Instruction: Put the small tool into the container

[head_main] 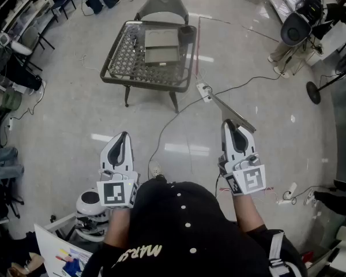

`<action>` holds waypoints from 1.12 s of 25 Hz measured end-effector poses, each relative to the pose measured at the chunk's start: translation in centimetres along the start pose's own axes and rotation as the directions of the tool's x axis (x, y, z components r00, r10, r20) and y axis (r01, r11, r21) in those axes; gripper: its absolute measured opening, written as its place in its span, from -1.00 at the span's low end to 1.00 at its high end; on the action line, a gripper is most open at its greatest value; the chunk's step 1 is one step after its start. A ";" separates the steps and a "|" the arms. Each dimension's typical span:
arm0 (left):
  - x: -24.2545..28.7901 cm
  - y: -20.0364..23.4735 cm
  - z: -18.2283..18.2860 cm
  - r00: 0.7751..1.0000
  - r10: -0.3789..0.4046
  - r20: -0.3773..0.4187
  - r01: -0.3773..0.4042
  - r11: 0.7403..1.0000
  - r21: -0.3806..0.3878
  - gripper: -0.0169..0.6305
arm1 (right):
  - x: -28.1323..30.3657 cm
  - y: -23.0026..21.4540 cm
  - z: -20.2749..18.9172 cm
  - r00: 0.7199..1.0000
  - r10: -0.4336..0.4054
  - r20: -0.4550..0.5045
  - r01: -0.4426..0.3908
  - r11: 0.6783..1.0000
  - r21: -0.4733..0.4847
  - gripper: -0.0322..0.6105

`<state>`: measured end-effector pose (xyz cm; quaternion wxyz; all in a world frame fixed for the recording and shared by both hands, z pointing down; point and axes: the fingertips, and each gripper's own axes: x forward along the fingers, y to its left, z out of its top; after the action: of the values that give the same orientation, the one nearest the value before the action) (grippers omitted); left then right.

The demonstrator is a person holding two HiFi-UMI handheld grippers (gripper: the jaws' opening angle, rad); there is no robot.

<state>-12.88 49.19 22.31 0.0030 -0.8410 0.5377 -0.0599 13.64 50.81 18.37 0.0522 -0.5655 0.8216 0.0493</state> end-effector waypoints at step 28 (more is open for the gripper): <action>5.0 4.1 -0.6 0.999 -0.044 -0.005 0.044 0.999 0.001 -0.87 | 6.5 1.1 -1.3 1.000 0.006 0.000 -0.006 1.000 0.024 -0.85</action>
<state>-14.62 43.00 23.10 0.0007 -0.8524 0.5192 -0.0623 10.25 45.04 18.73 0.0588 -0.5626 0.8237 0.0394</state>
